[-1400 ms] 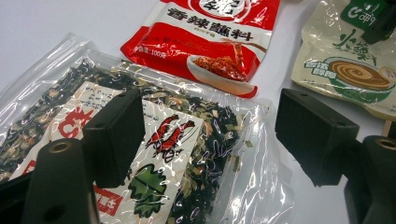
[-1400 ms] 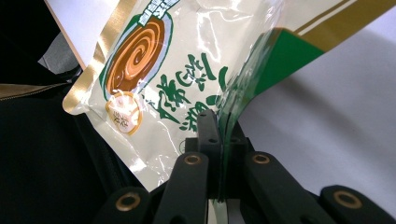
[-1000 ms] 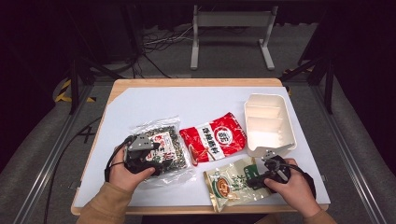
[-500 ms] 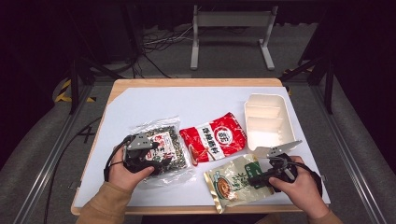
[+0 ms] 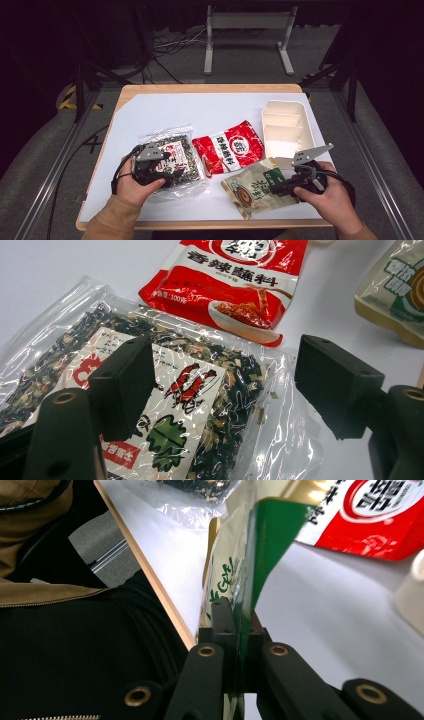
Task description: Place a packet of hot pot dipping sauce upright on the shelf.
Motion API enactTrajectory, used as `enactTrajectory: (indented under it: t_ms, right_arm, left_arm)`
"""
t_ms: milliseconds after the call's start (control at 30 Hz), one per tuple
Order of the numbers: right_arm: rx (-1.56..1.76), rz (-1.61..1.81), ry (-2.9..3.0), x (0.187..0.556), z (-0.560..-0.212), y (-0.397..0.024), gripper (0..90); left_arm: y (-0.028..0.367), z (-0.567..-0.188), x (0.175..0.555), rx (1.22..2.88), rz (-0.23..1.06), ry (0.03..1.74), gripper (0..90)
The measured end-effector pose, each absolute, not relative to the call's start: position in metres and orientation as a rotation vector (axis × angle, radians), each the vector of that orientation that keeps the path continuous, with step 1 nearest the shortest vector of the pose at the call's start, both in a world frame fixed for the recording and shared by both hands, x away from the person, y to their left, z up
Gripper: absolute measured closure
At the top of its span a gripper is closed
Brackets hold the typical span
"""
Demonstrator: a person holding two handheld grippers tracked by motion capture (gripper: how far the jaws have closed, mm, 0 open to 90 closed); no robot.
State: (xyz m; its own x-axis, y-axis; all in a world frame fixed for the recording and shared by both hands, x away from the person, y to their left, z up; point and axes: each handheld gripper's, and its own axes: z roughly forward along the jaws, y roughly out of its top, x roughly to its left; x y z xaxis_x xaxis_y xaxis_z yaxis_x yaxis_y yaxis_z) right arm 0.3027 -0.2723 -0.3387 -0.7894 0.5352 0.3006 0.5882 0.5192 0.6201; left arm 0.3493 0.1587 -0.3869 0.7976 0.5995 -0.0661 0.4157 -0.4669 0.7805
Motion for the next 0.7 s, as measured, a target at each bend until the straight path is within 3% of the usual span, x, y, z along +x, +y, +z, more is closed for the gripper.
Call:
enactTrajectory:
  t_ms: [700]
  right_arm:
    - [-1.032, -1.095, -2.835, 0.301, -0.302, -0.275, 89.5]
  left_arm:
    - [0.160, -0.386, 0.349, 2.105, 0.271, 0.745, 25.5]
